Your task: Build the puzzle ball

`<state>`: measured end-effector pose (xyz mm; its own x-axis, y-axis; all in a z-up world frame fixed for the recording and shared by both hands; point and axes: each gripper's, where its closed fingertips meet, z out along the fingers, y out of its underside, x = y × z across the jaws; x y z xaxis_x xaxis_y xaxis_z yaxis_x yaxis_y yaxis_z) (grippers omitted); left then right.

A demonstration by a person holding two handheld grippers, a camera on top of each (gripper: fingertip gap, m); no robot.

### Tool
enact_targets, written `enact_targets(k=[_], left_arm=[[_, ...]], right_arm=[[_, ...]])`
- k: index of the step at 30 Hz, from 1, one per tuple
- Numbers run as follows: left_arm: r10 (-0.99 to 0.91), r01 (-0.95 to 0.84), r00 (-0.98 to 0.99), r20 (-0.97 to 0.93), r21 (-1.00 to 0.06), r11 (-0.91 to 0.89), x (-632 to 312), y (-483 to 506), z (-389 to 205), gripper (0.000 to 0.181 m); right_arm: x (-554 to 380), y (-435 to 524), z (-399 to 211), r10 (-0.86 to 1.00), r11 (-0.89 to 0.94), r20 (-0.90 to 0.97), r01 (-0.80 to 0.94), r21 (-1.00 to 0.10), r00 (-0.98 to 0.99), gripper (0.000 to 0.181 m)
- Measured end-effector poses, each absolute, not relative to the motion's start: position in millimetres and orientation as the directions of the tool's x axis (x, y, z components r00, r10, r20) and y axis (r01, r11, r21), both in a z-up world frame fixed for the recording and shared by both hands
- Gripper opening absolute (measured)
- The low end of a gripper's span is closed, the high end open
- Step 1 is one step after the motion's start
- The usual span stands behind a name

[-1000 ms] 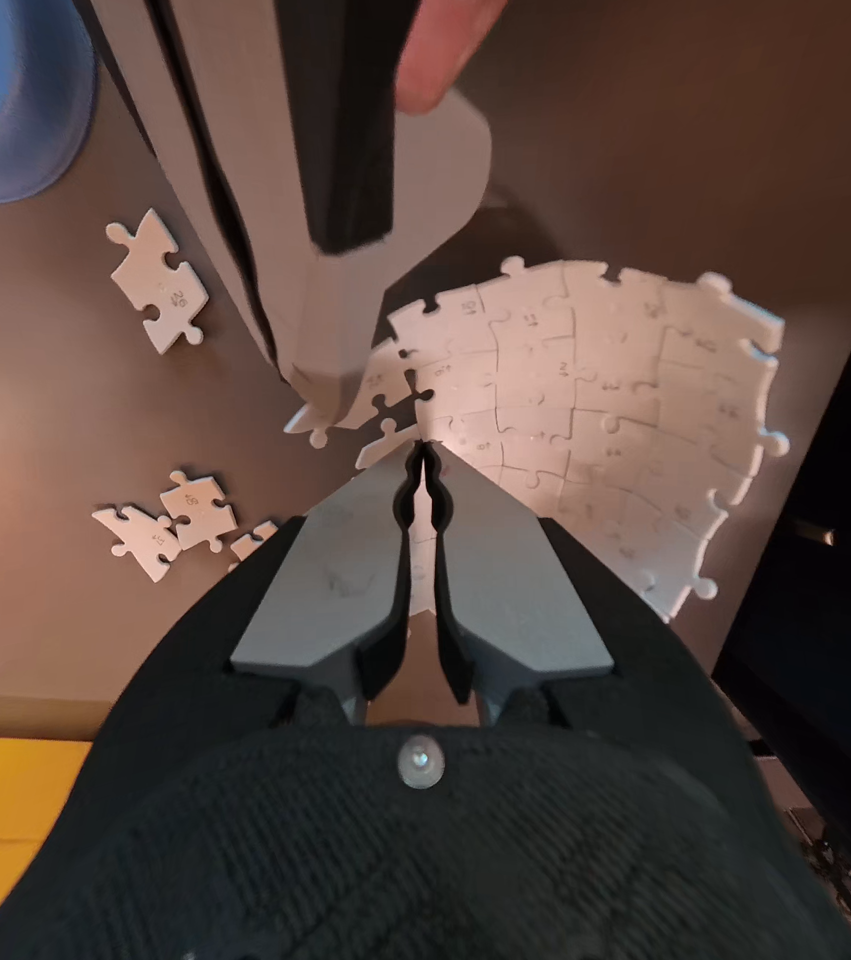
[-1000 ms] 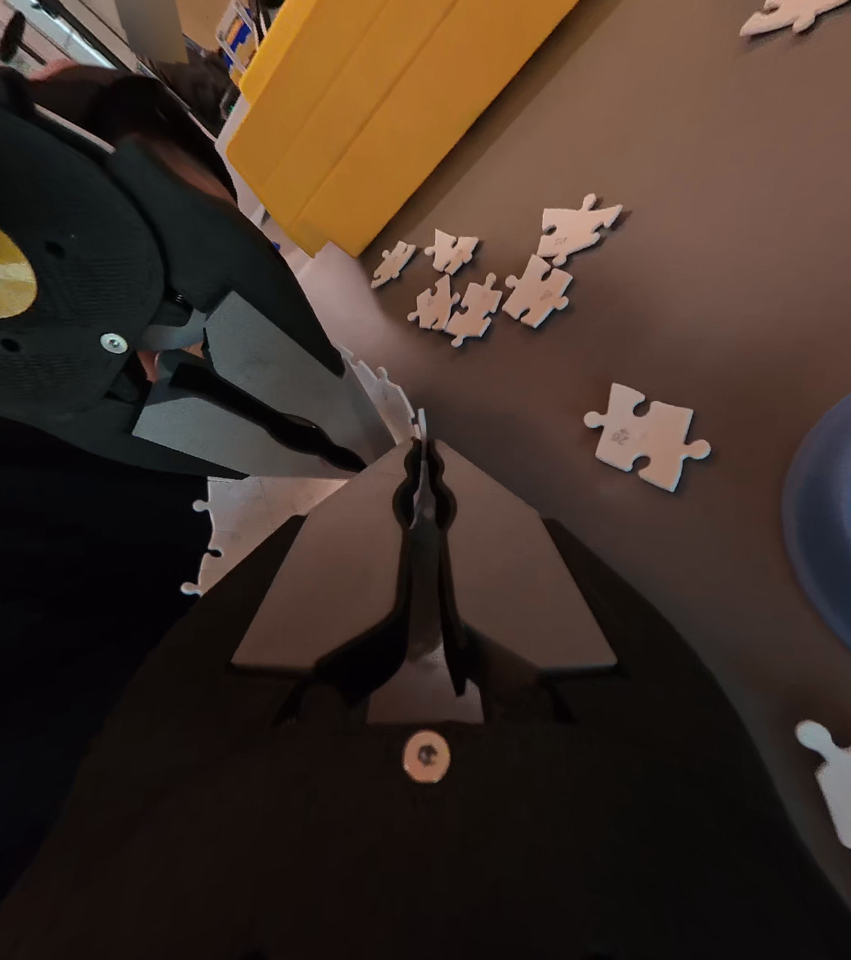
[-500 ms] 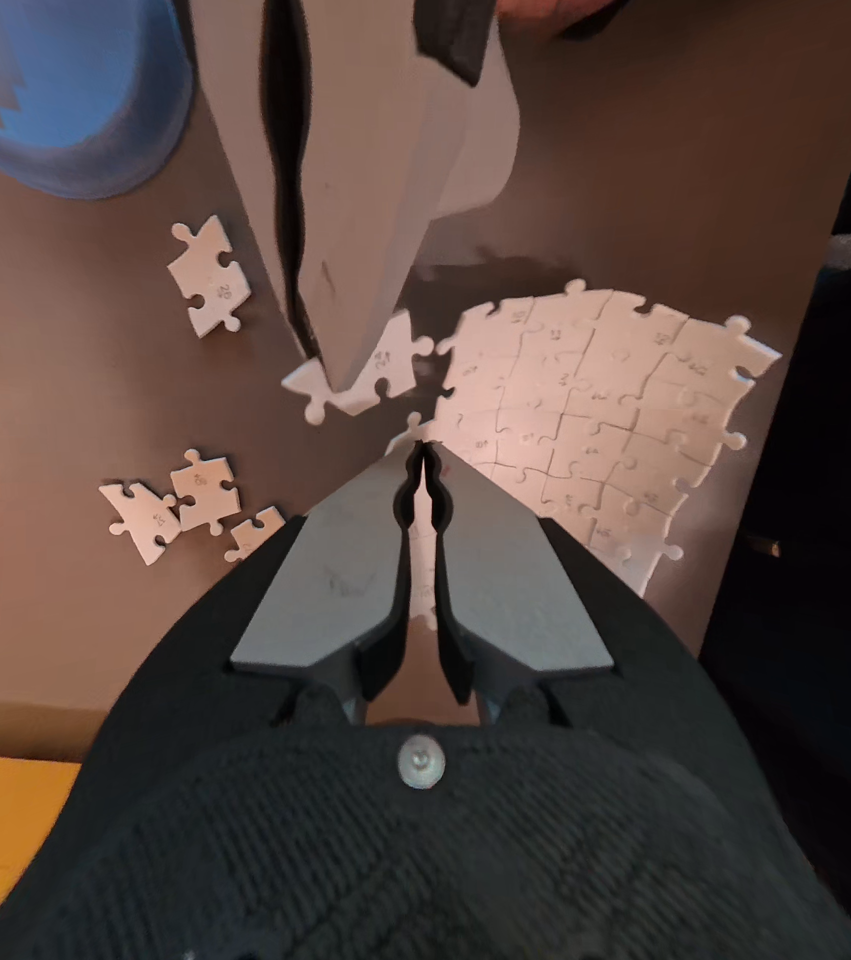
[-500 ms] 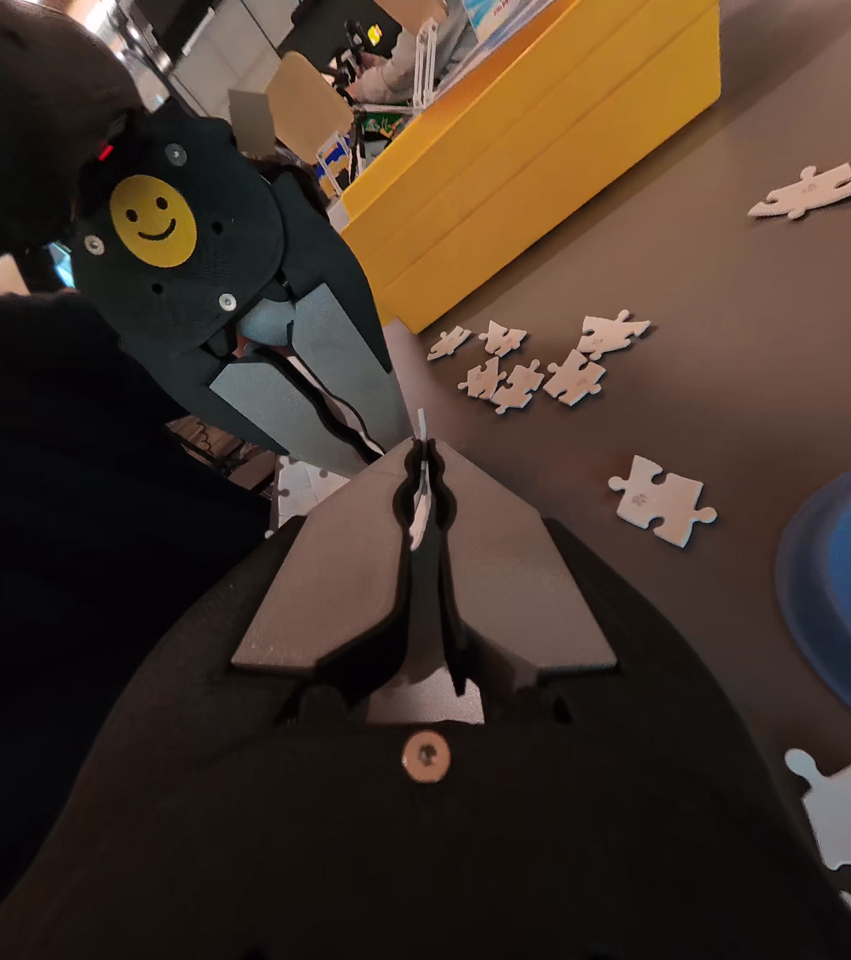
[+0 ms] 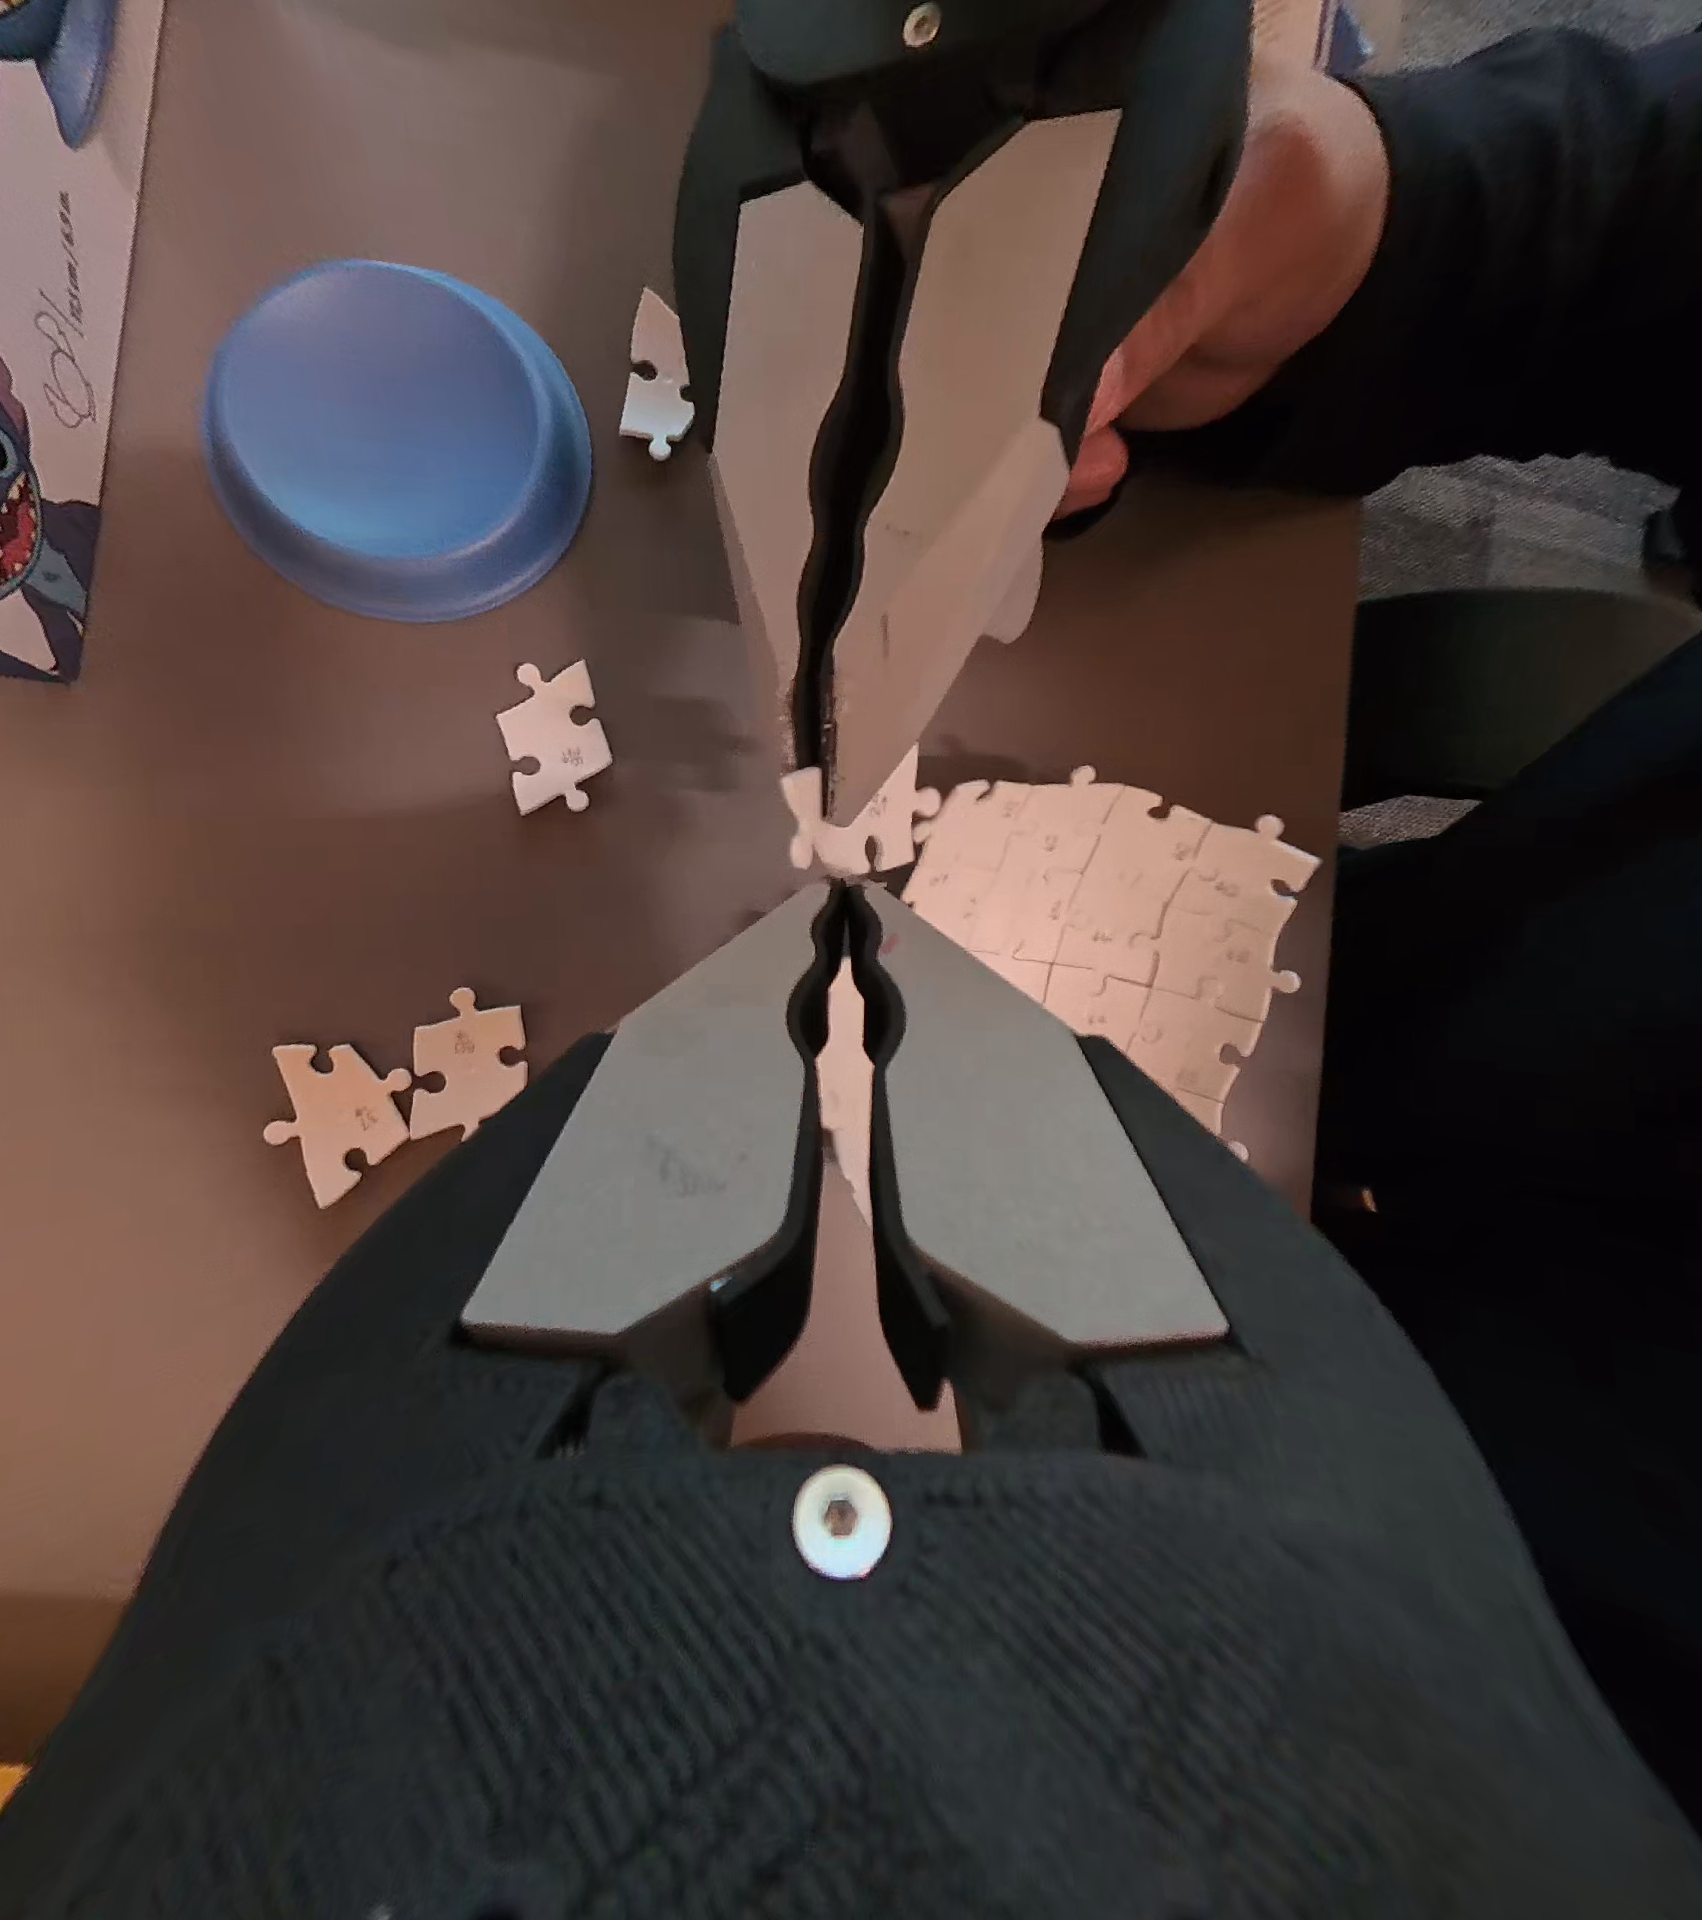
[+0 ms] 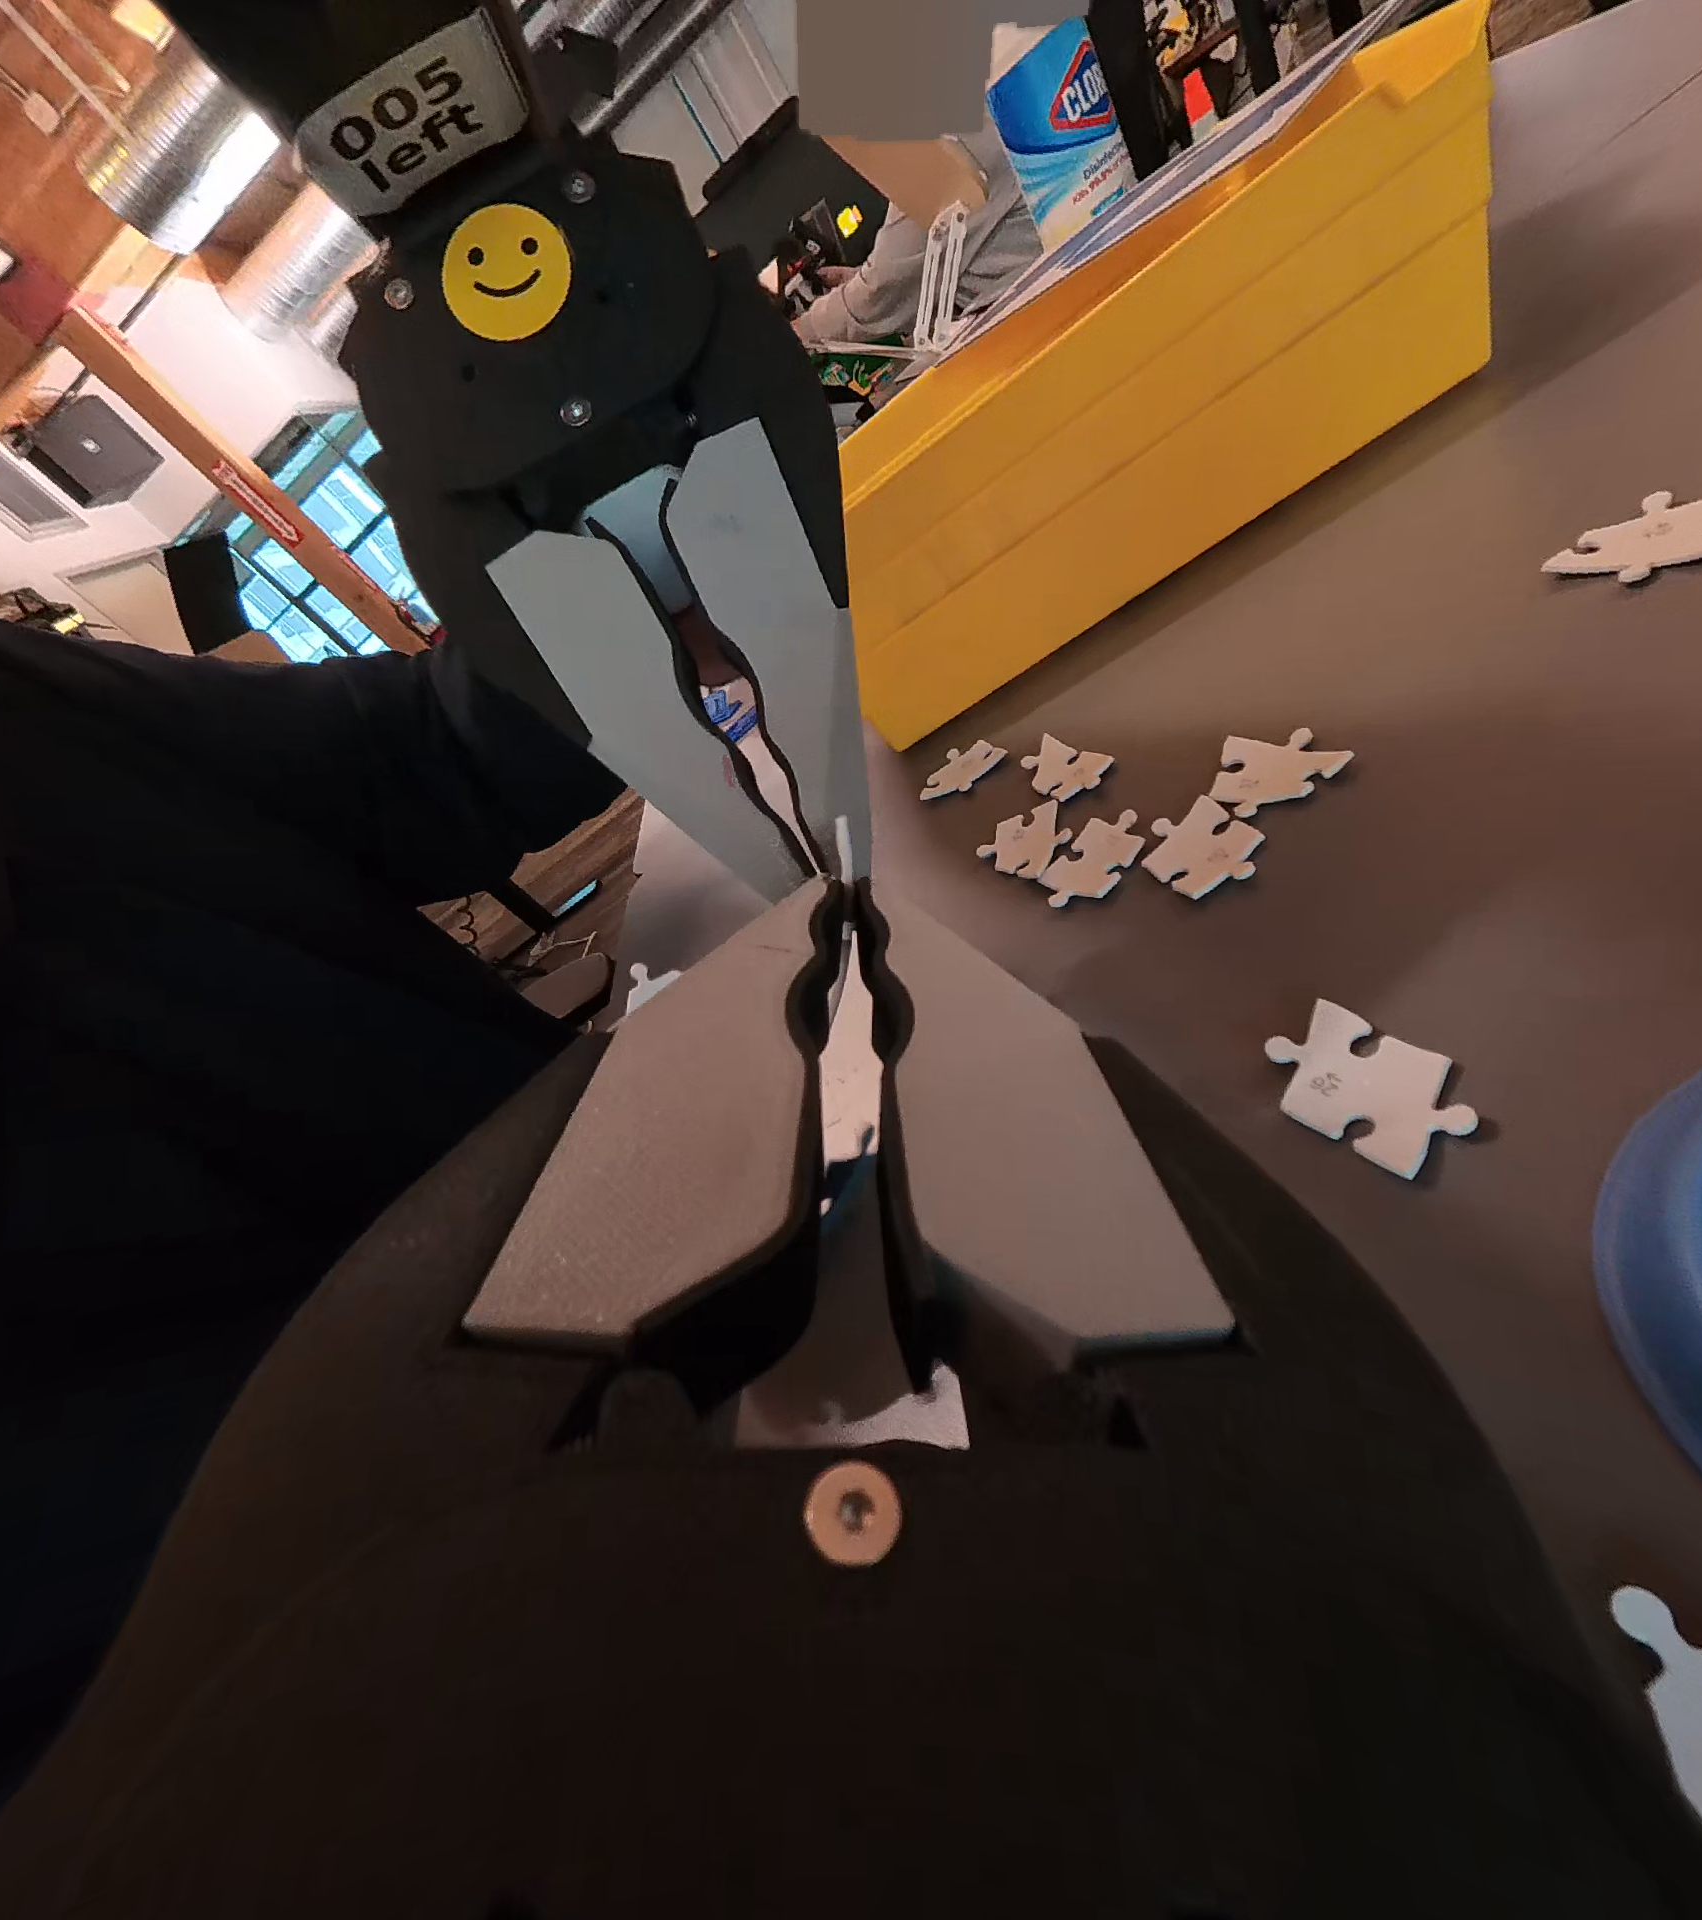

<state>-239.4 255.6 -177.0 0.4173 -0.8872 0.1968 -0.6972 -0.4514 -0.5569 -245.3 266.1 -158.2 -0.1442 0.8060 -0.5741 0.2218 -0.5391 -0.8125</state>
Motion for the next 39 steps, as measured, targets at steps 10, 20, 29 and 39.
enact_targets(k=[10,20,29,39], left_arm=[[-0.884,-0.654,0.381,0.270,-0.597,-0.465,-237.2,255.6,-167.0,0.000],[-0.890,-0.639,0.310,0.334,-0.620,-0.456,-231.7,249.4,-165.1,0.000],[-0.886,-0.635,0.300,0.354,-0.618,-0.462,-235.4,248.4,-171.1,0.000],[-0.893,-0.632,0.309,0.326,-0.632,-0.449,-248.1,250.9,-169.2,0.012]], right_arm=[[-247.7,266.1,-160.9,0.812,-0.530,-0.567,0.234,-0.815,-0.137,0.000],[-249.8,260.6,-164.5,0.801,-0.528,-0.577,0.264,-0.807,-0.162,0.000],[-249.3,261.6,-166.0,0.793,-0.537,-0.587,0.267,-0.800,-0.162,0.000],[-246.7,264.1,-160.2,0.804,-0.529,-0.571,0.237,-0.815,-0.166,0.000]])
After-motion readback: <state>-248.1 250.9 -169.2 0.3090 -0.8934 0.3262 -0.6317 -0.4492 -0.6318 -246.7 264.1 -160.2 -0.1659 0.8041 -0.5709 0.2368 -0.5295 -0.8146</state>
